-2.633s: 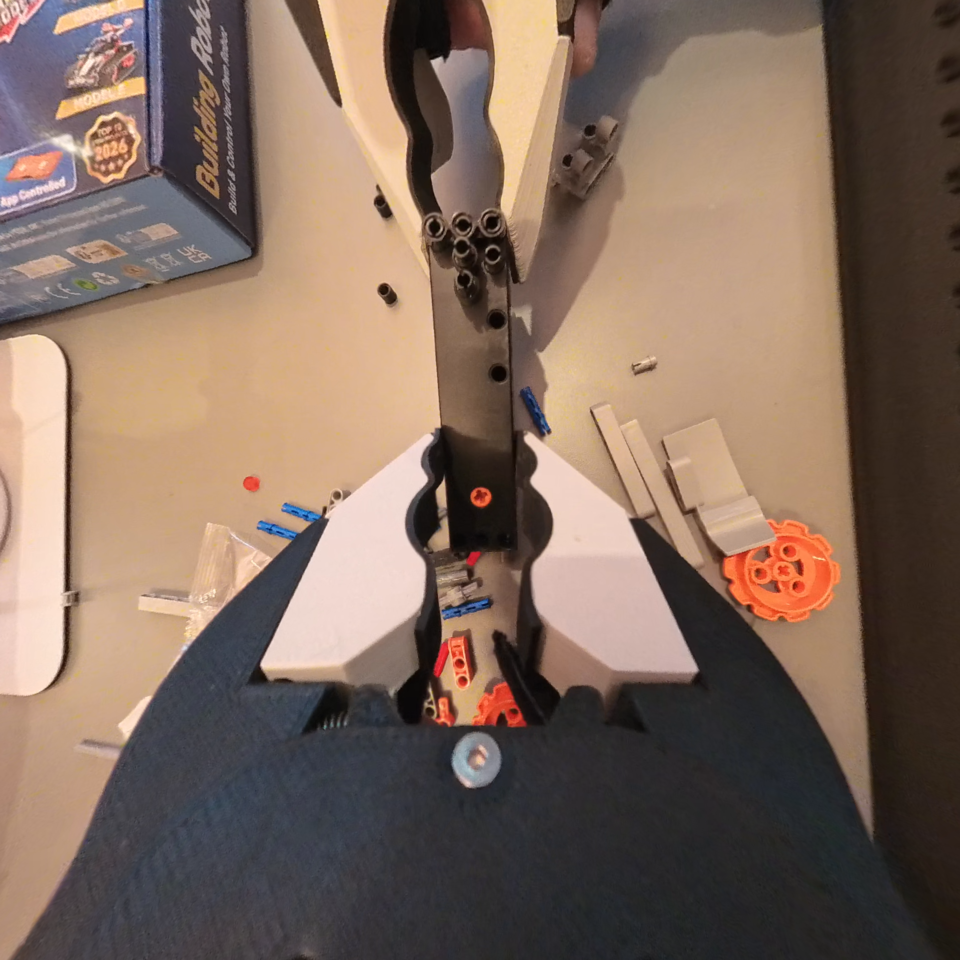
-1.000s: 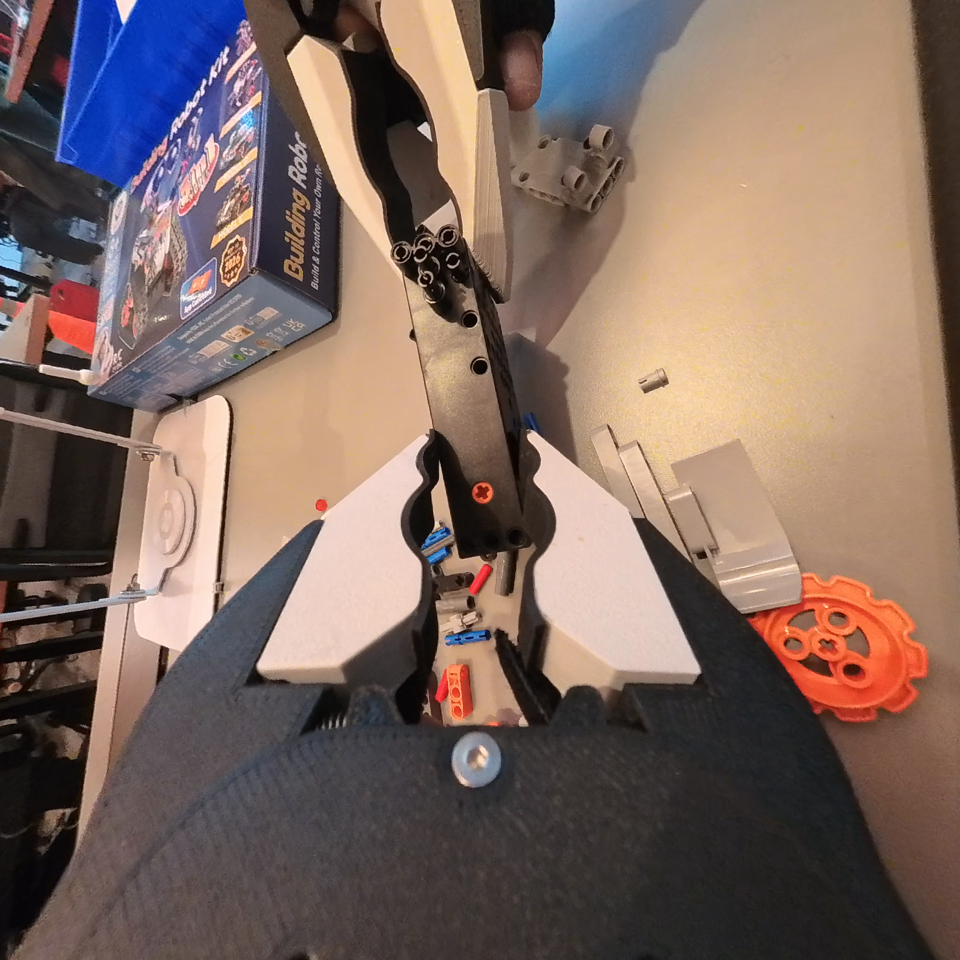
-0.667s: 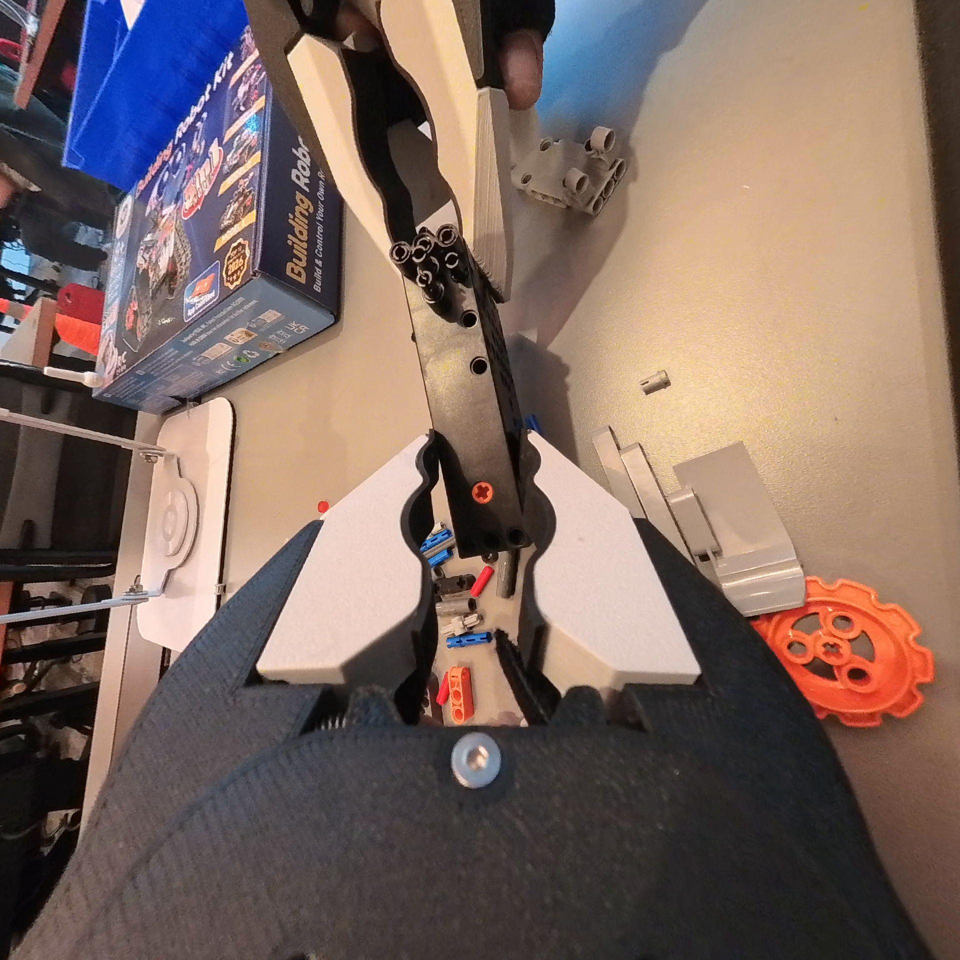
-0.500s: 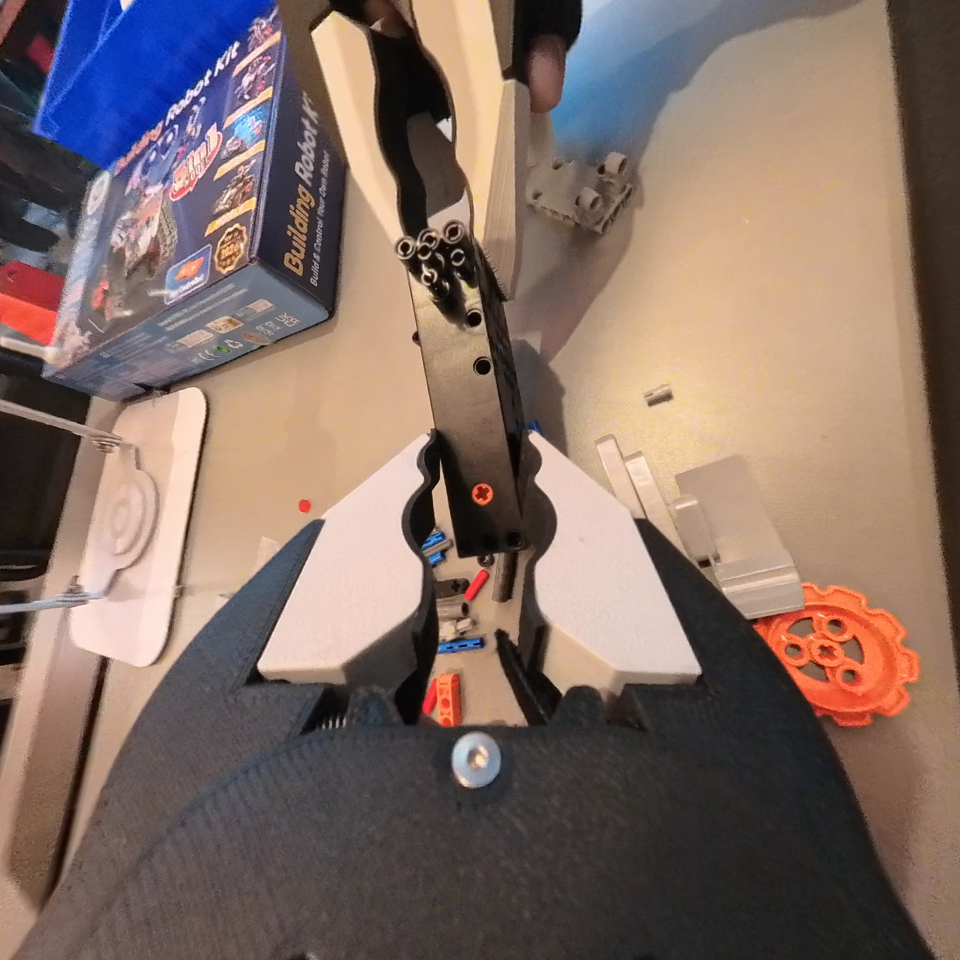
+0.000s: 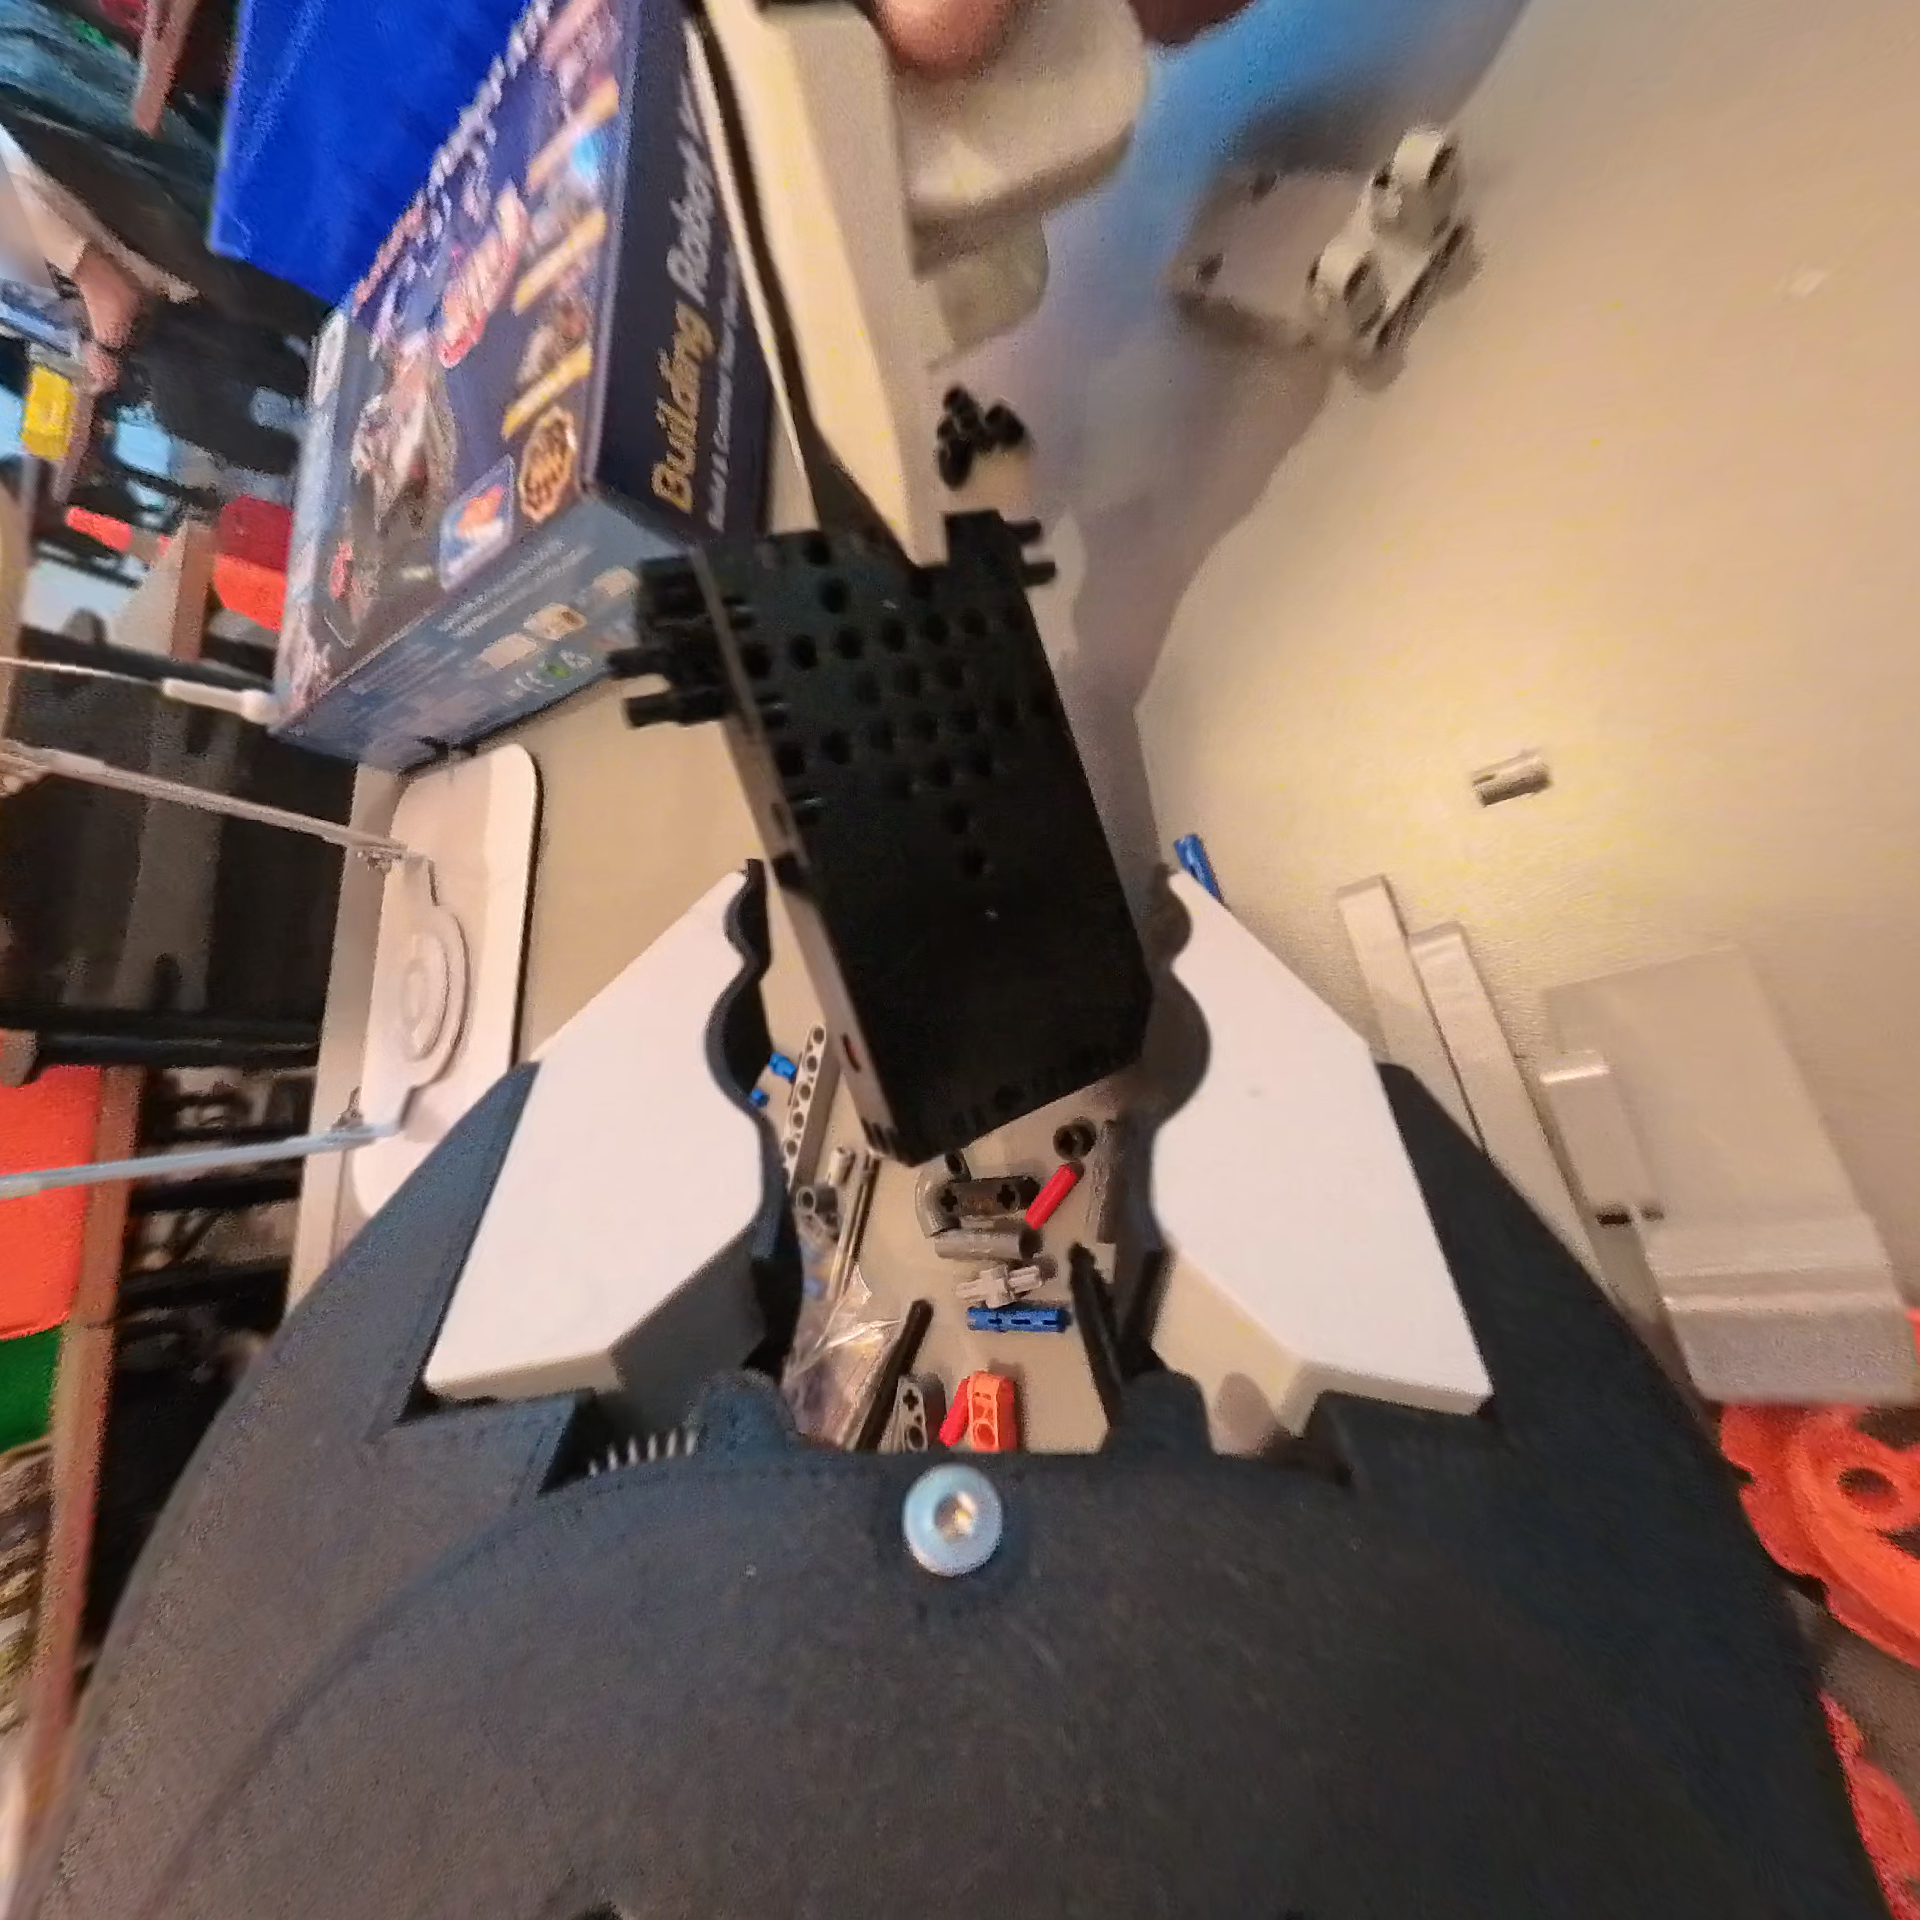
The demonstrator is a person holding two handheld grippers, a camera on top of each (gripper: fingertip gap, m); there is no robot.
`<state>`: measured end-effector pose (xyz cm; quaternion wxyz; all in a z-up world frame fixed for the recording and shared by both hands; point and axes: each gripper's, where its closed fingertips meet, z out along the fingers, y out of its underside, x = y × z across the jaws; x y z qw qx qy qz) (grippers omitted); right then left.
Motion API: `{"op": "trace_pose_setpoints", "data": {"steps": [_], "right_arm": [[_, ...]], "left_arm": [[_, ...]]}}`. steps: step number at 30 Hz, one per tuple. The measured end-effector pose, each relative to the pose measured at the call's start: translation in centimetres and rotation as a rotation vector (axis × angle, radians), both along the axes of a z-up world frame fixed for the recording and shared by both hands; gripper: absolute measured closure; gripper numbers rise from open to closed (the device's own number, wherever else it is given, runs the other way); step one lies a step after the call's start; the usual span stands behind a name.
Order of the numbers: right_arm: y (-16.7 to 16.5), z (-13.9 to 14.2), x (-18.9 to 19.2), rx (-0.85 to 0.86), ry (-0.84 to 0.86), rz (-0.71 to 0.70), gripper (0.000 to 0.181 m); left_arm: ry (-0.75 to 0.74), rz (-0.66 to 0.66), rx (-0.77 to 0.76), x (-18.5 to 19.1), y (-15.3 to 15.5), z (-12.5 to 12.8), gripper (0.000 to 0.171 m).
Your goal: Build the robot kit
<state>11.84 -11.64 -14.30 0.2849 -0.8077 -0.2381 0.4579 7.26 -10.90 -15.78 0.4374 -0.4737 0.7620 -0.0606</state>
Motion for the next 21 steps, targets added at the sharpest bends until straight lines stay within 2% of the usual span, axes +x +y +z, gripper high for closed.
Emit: {"op": "trace_pose_setpoints", "data": {"steps": [3,11,15,21], "right_arm": [[0.6,0.4,0.1,-0.036,0.053,-0.05,0.158],[0.9,0.2,0.3,-0.055,0.045,-0.085,0.158],[0.8,0.8,0.2,-0.04,0.071,-0.076,0.159],[0.3,1.6,-0.3,0.042,0.059,-0.022,0.154]], "left_arm": [[0.047,0.061,0.048,0.2,1.0,-1.2,0.093],[0.058,0.117,0.102,0.8,2.7,-1.1,0.101],[0.052,0.092,0.004,0.8,2.8,-1.1,0.103],[0.048,0.032,-0.279,0.9,2.4,-1.4,0.104]]}}
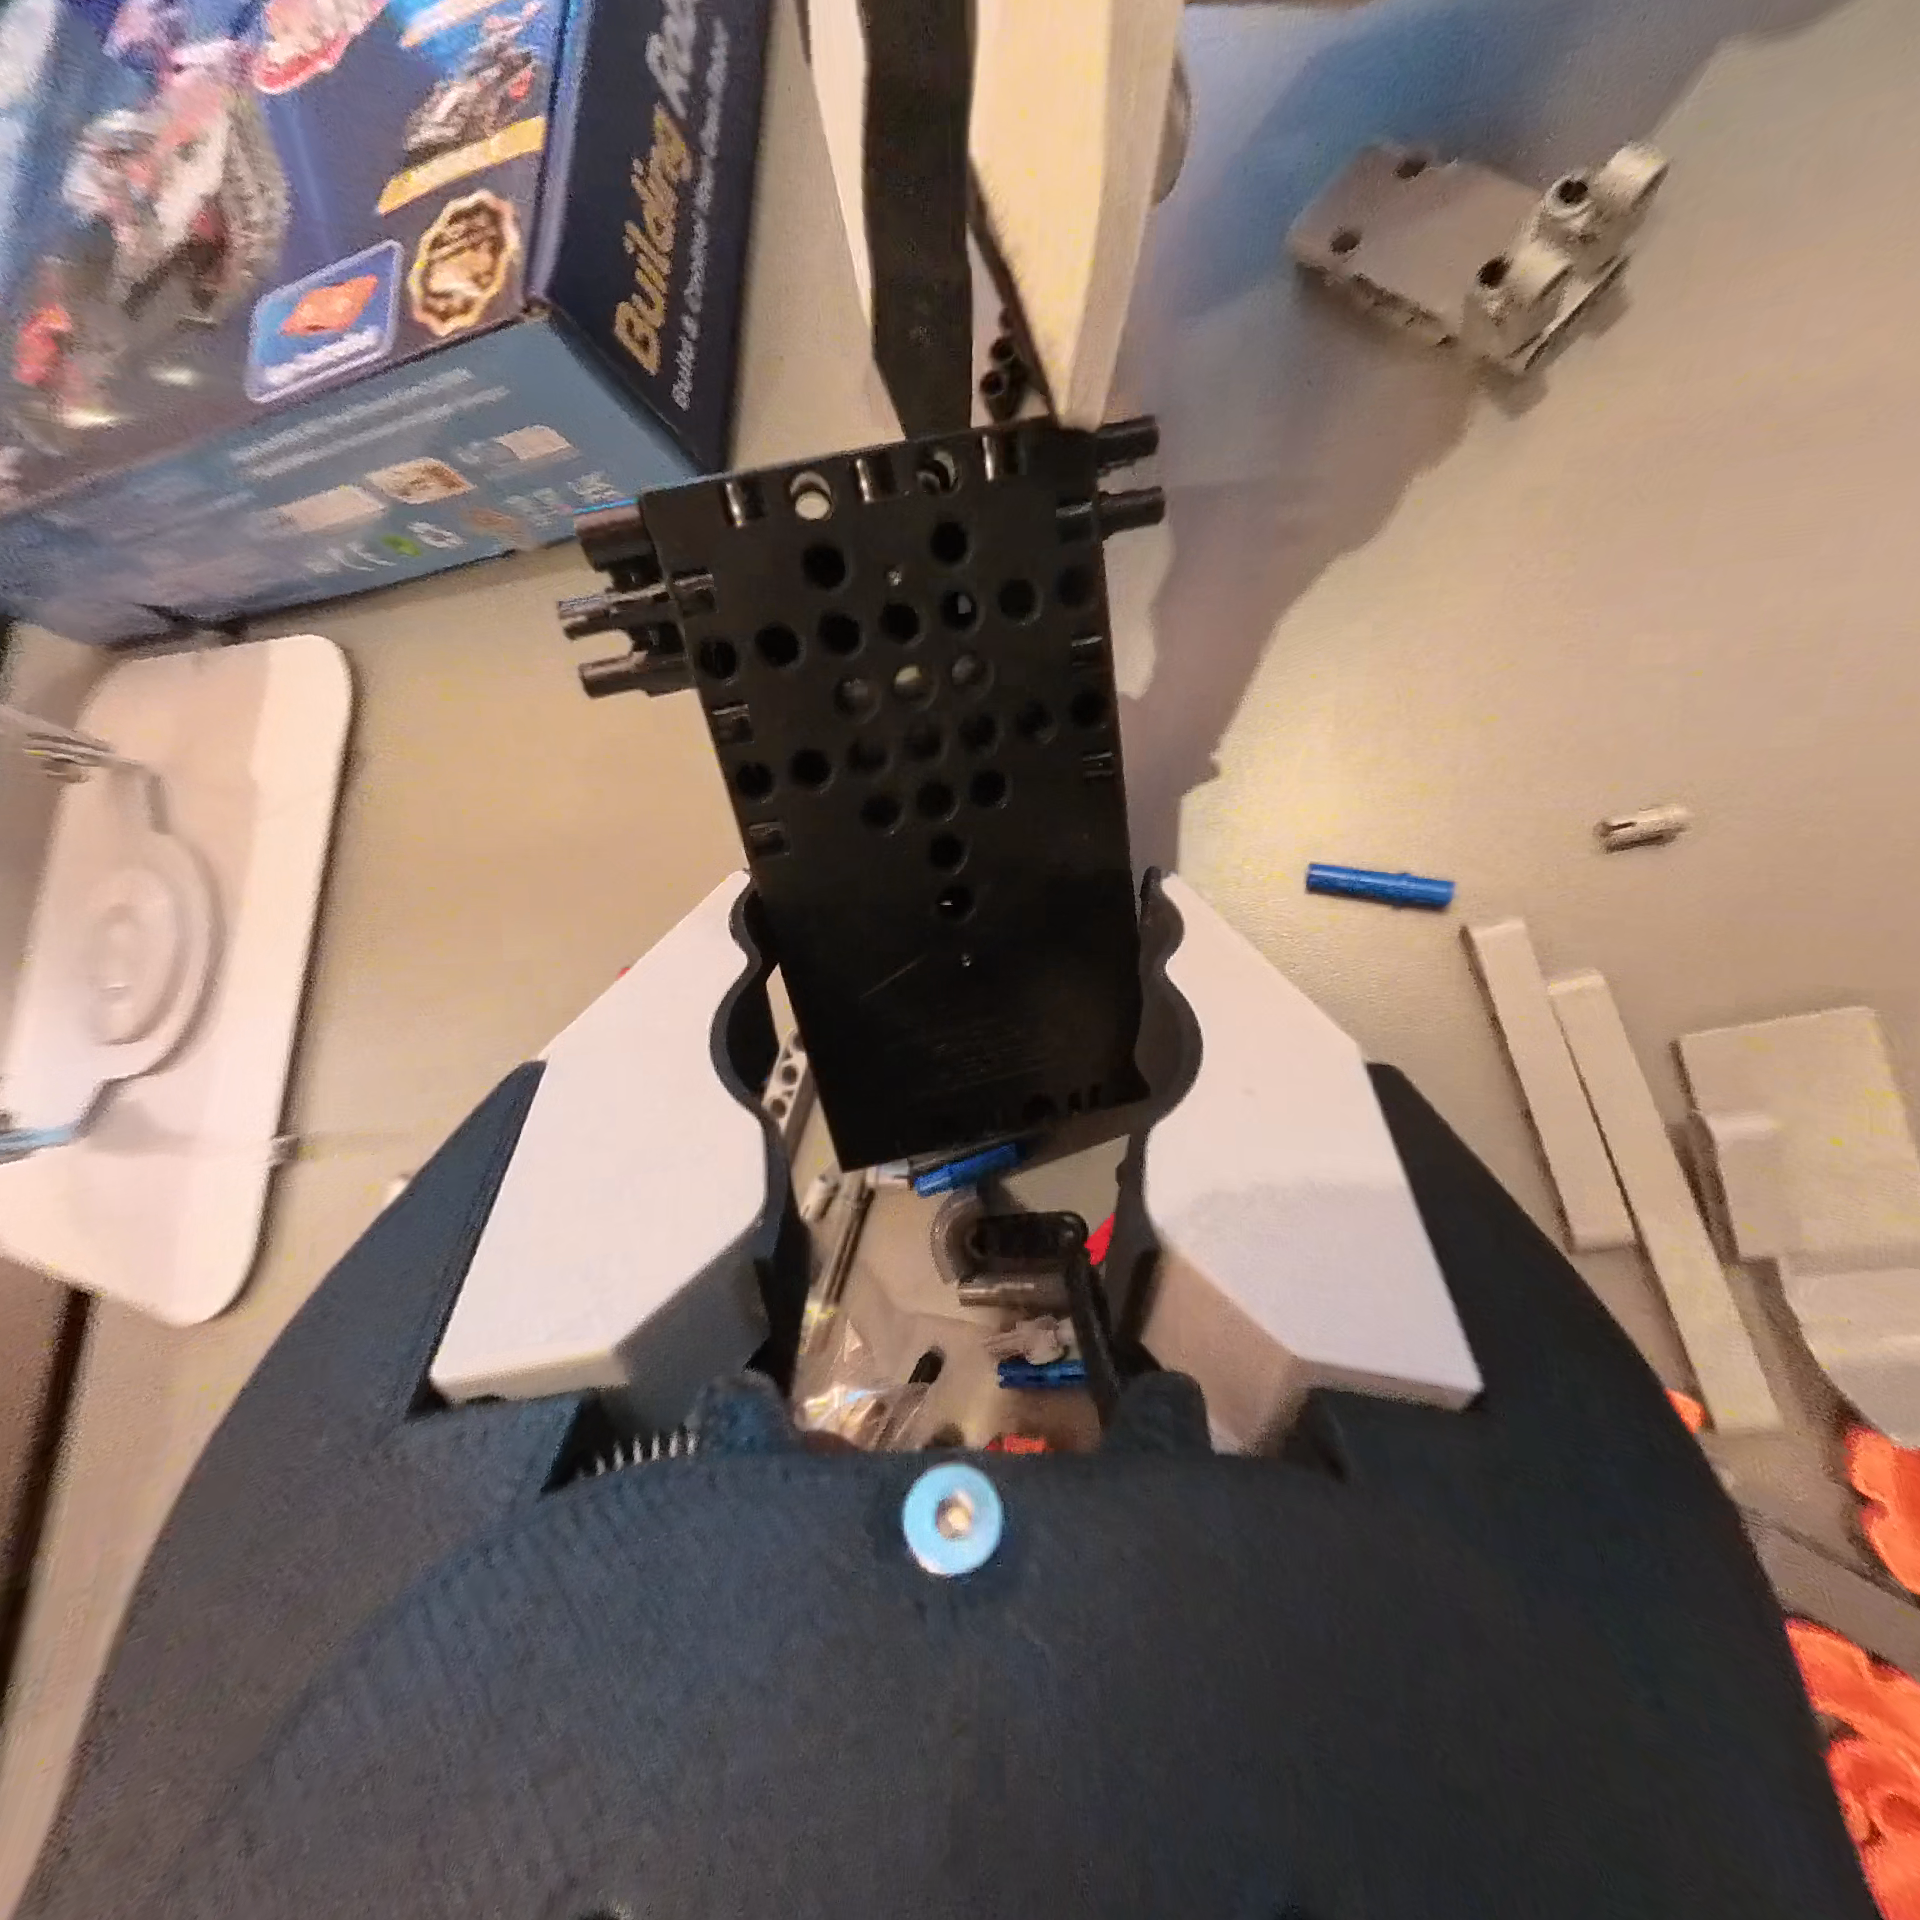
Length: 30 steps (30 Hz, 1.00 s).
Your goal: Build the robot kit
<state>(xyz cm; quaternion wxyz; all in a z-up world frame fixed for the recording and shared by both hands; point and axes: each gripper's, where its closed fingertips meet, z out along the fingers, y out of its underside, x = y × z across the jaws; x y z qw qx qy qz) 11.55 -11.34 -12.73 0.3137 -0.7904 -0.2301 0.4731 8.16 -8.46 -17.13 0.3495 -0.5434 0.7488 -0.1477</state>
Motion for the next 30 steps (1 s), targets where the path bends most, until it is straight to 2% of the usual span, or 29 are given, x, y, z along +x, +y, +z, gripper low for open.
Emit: {"op": "trace_pose_setpoints", "data": {"steps": [3,10,13,15,17,19,23,25,30], "right_arm": [[0.0,-0.4,-0.1,0.03,-0.043,0.013,0.15],[-0.9,-0.7,-0.5,0.177,-0.181,0.089,0.135],[-1.1,-1.3,-0.4,0.319,-0.323,0.131,0.138],[-0.9,-2.5,0.0,0.391,-0.444,0.154,0.154],[-0.8,-3.3,0.0,0.445,-0.538,0.181,0.155],[-0.6,-2.9,-0.1,0.525,-0.575,0.182,0.156],[-0.5,-0.1,-0.5,0.695,-0.558,0.145,0.163],[-0.5,0.8,-0.9,0.769,-0.571,0.129,0.16],[0.2,1.2,-1.4,0.842,-0.635,0.095,0.156]], "left_arm": [[-0.001,-0.034,-0.179,0.1,-0.7,-0.4,0.104],[0.046,-0.094,-0.363,0.1,-1.3,-0.9,0.104],[0.061,-0.125,-0.459,0.0,-1.8,-0.8,0.104],[0.102,-0.15,-0.496,-0.3,-2.1,-0.9,0.105],[0.141,-0.157,-0.524,-0.6,-2.2,-1.2,0.105],[0.162,-0.171,-0.562,-0.9,-2.2,-1.0,0.105],[0.188,-0.246,-0.715,-1.1,-3.5,0.2,0.105],[0.215,-0.288,-0.75,-1.2,-4.0,0.6,0.105],[0.312,-0.383,-0.791,-1.6,-5.4,0.6,0.105]]}}
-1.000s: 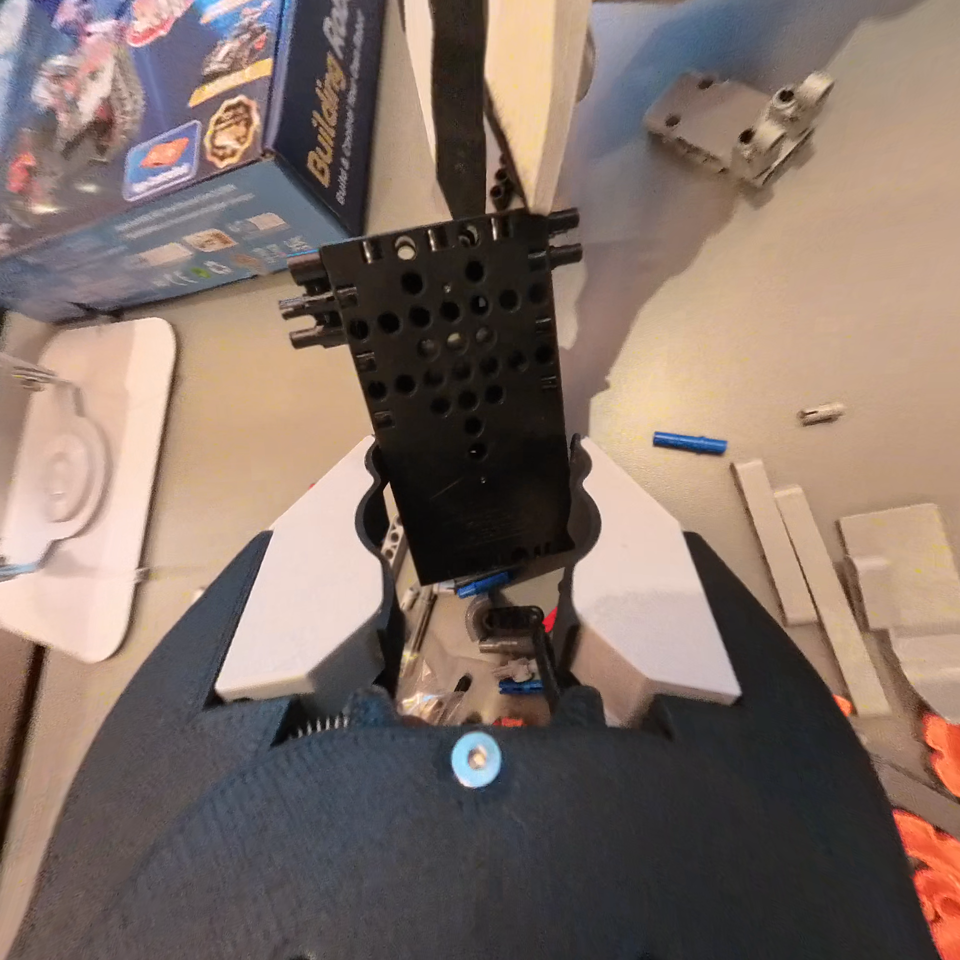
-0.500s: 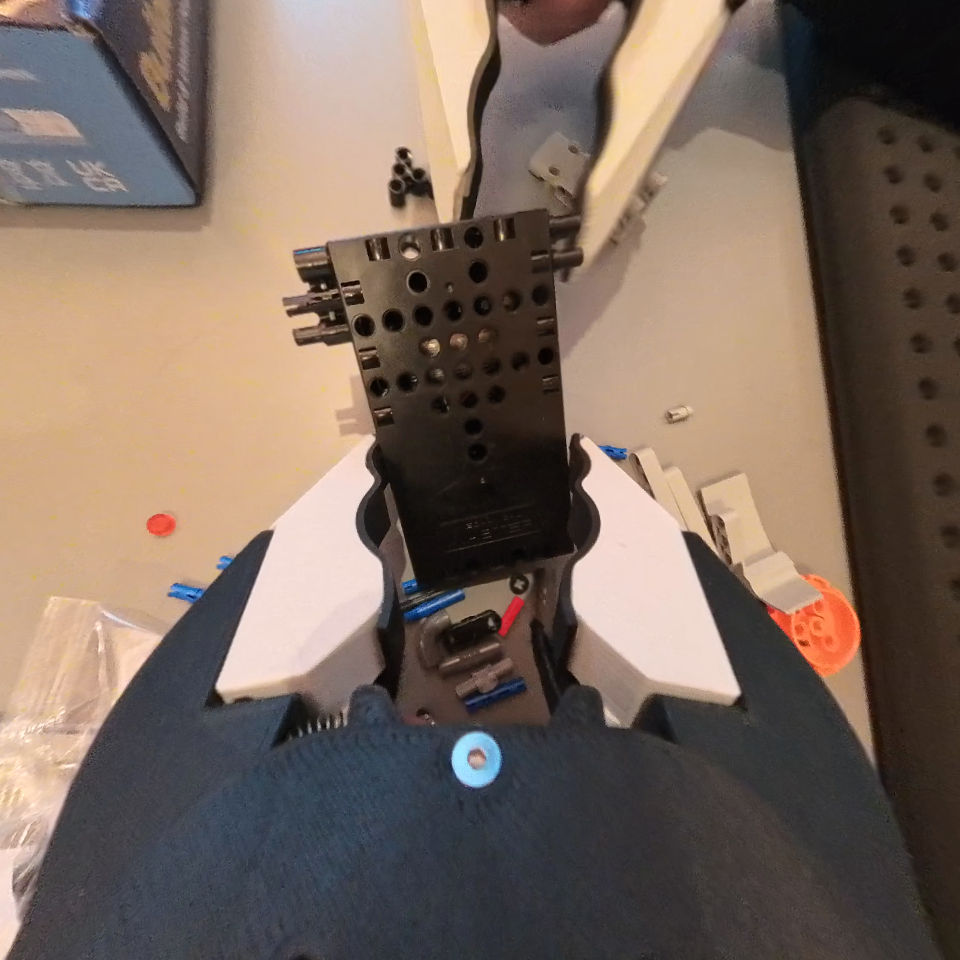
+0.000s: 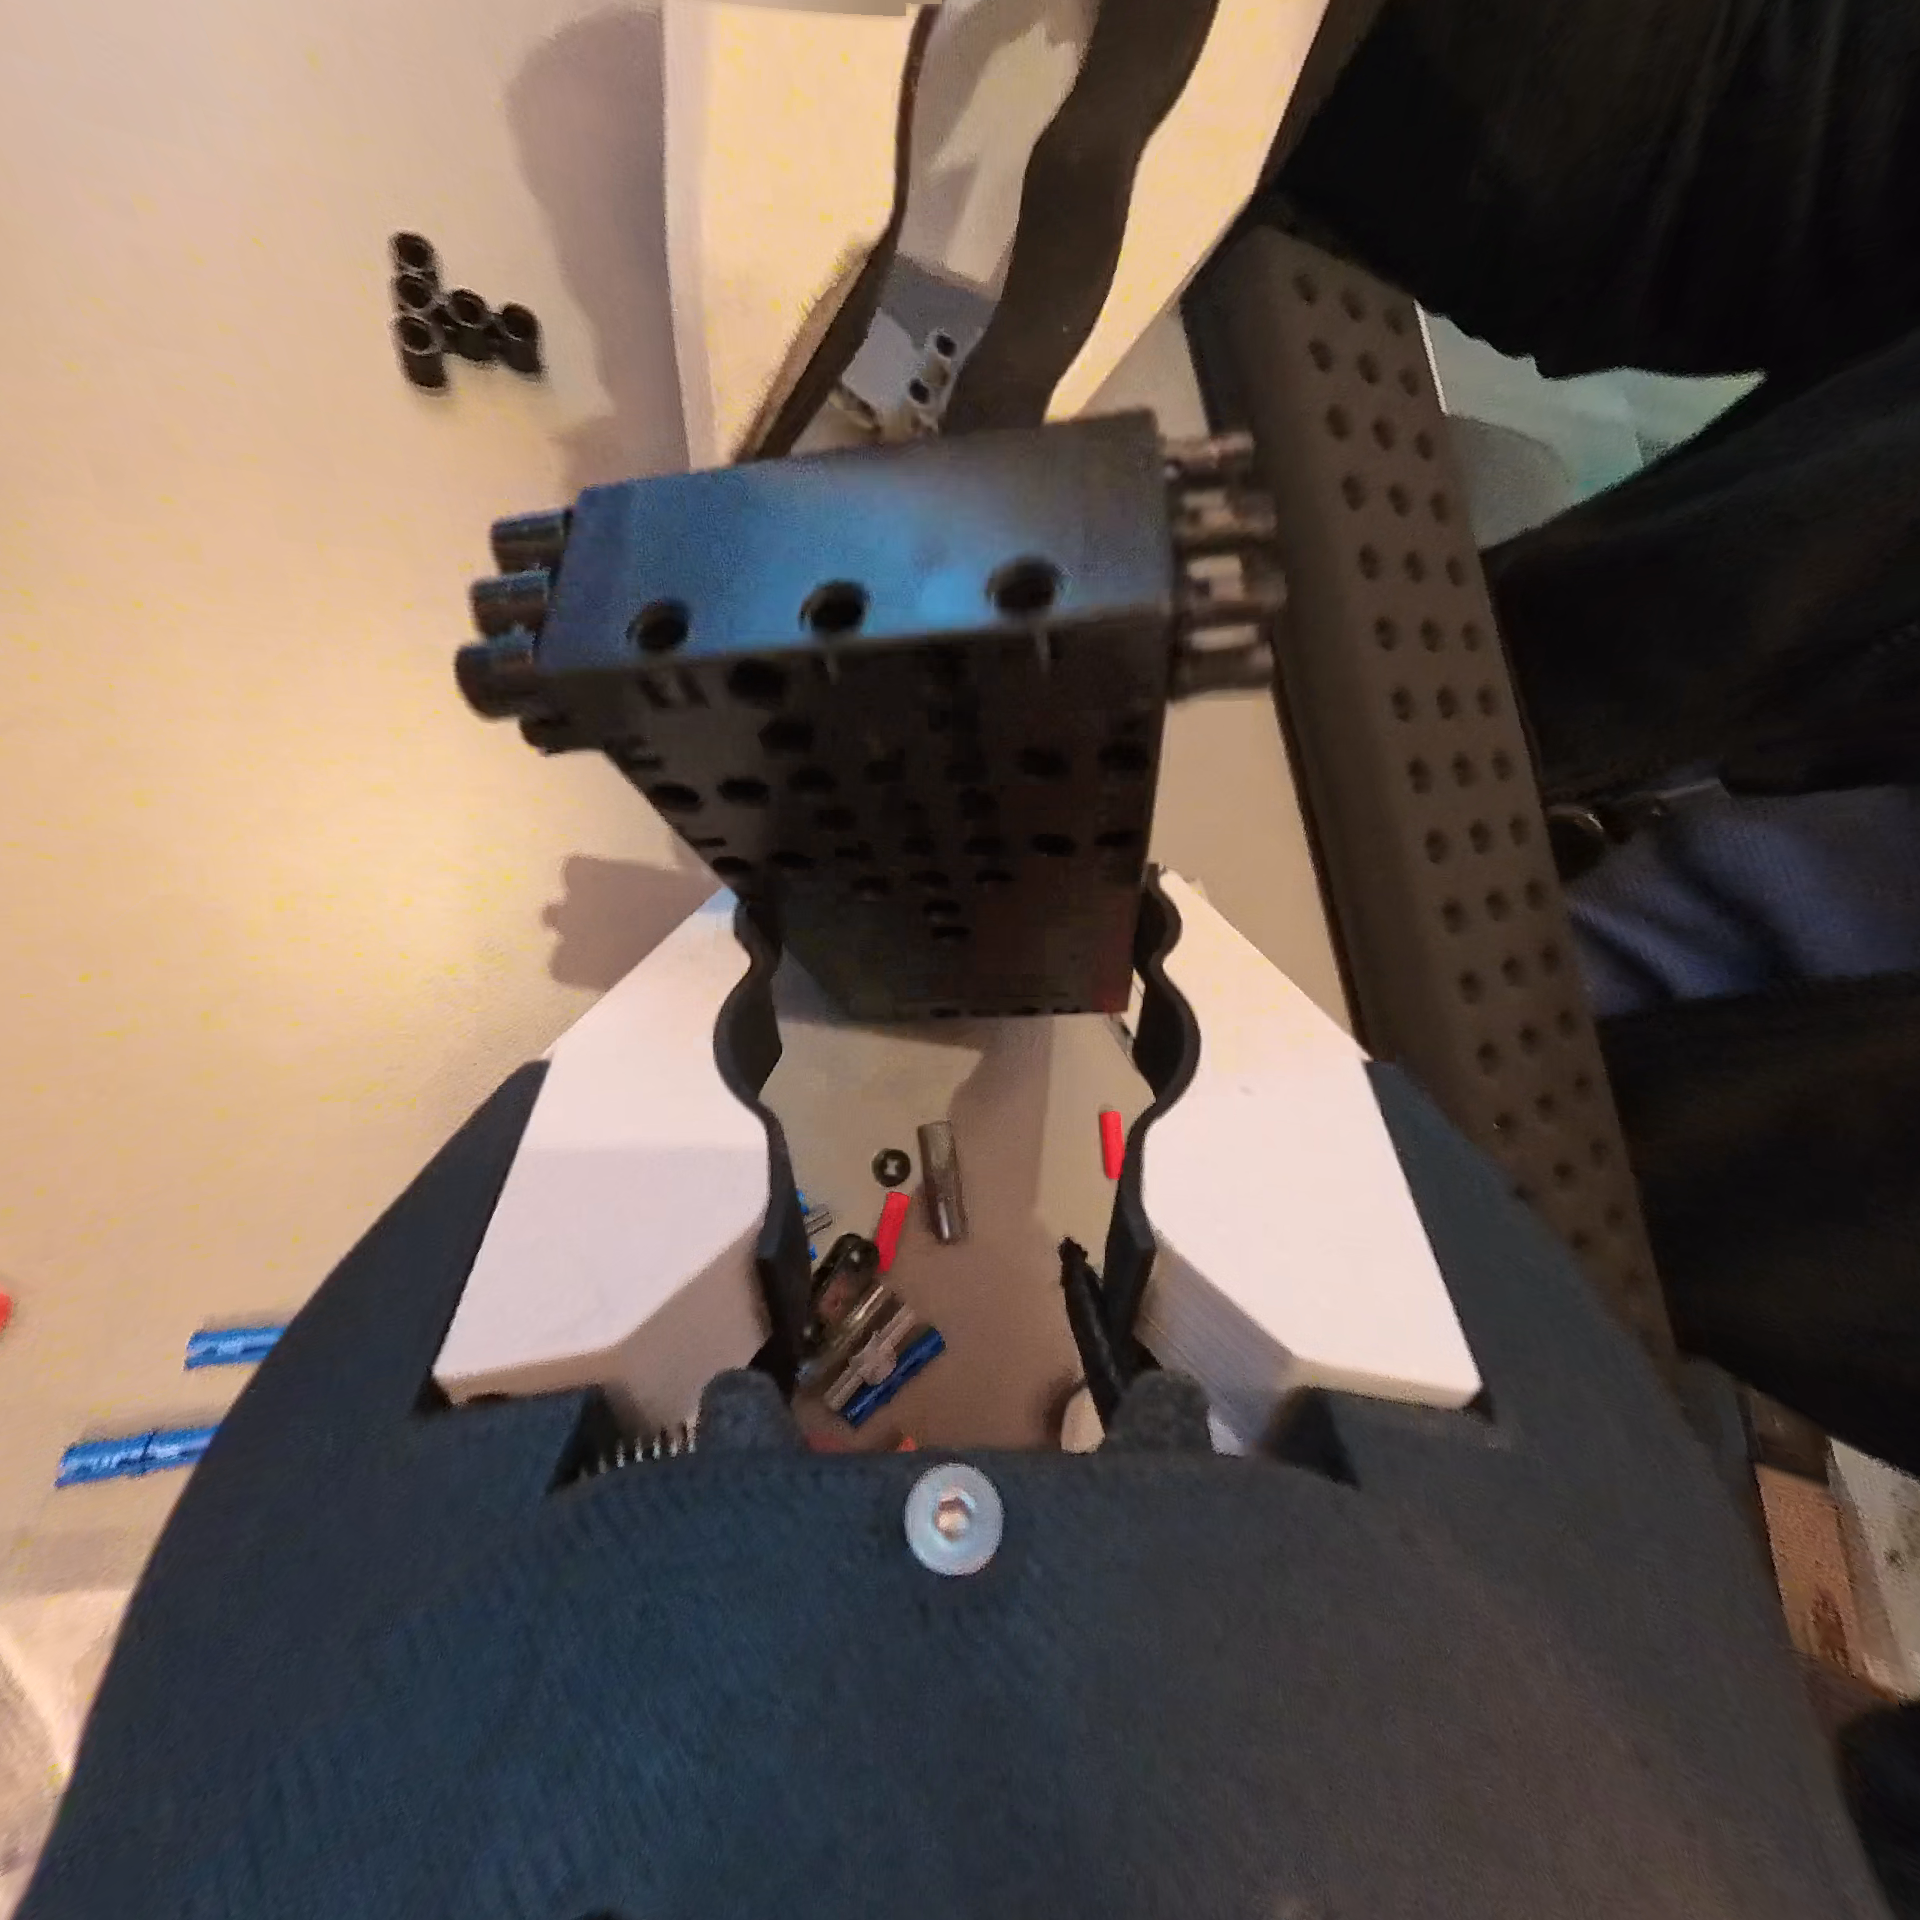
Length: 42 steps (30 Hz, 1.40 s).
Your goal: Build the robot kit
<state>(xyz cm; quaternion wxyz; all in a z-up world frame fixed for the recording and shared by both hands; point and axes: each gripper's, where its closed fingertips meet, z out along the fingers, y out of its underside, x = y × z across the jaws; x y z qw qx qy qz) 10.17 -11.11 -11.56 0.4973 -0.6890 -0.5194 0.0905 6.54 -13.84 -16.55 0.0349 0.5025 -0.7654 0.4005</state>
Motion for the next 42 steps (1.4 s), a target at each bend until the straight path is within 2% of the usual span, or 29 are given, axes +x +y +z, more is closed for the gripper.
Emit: {"op": "trace_pose_setpoints", "data": {"steps": [5,11,16,21,26,32,34,36,37,39,40,42], "right_arm": [[0.3,0.1,-0.1,0.04,-0.039,-0.023,0.151],[-0.3,1.5,-0.8,0.085,-0.02,0.013,0.131],[-1.8,0.2,-1.7,-0.018,-0.041,0.096,0.13],[-2.6,-0.3,-1.7,-0.069,-0.061,0.115,0.14],[-2.8,-1.5,-0.4,-0.159,-0.022,0.09,0.146],[-3.5,-2.9,0.0,-0.316,0.06,0.081,0.154],[-3.3,-3.4,0.1,-0.381,0.082,0.065,0.155],[-3.2,-3.8,0.2,-0.438,0.106,0.046,0.155],[-3.1,-4.3,0.4,-0.458,0.101,0.034,0.155],[-2.8,-4.8,0.6,-0.488,0.106,0.007,0.156],[-2.7,-4.8,0.8,-0.499,0.11,0.001,0.156],[-2.9,-4.6,1.1,-0.498,0.116,0.006,0.155]], "left_arm": [[0.021,-0.06,0.007,0.0,-0.5,-0.4,0.105],[0.061,-0.129,0.029,-0.3,-0.9,-0.3,0.105],[0.137,-0.25,0.085,-1.1,-1.7,-0.2,0.106],[0.241,-0.324,0.15,-1.7,-1.9,-0.2,0.106],[0.176,-0.214,0.121,-0.9,-1.5,0.4,0.105],[-0.08,0.004,0.052,-0.2,-1.5,3.9,0.108],[-0.163,0.066,0.114,-0.1,-1.3,4.5,0.106],[-0.205,0.107,0.236,-0.2,-0.8,3.9,0.112],[-0.214,0.128,0.308,-0.1,-0.5,3.4,0.119],[-0.197,0.169,0.476,0.0,1.0,1.6,0.146],[-0.2,0.186,0.511,0.1,1.4,1.2,0.147],[-0.211,0.202,0.481,0.3,1.2,1.3,0.147]]}}
